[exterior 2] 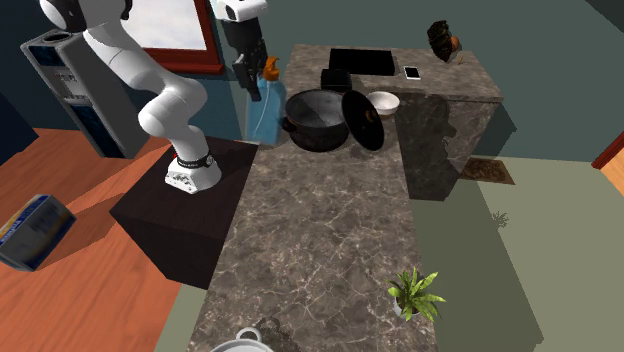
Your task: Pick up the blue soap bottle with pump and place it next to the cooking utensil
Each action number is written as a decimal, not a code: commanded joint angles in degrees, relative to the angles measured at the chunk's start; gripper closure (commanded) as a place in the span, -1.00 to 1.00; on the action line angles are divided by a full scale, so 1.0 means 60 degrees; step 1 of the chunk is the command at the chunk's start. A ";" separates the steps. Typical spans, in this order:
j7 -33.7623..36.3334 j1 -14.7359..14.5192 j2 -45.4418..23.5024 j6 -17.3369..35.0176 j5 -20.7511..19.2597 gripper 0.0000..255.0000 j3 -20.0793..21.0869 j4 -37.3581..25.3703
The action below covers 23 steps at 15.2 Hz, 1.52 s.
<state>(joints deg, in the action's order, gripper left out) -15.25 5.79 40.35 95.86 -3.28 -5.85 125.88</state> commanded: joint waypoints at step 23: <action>0.5141 -0.1245 0.2191 -0.1547 0.2995 1.00 0.4979 0.0333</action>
<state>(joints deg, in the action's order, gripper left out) 14.10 -1.44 53.56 87.06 13.80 22.69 128.67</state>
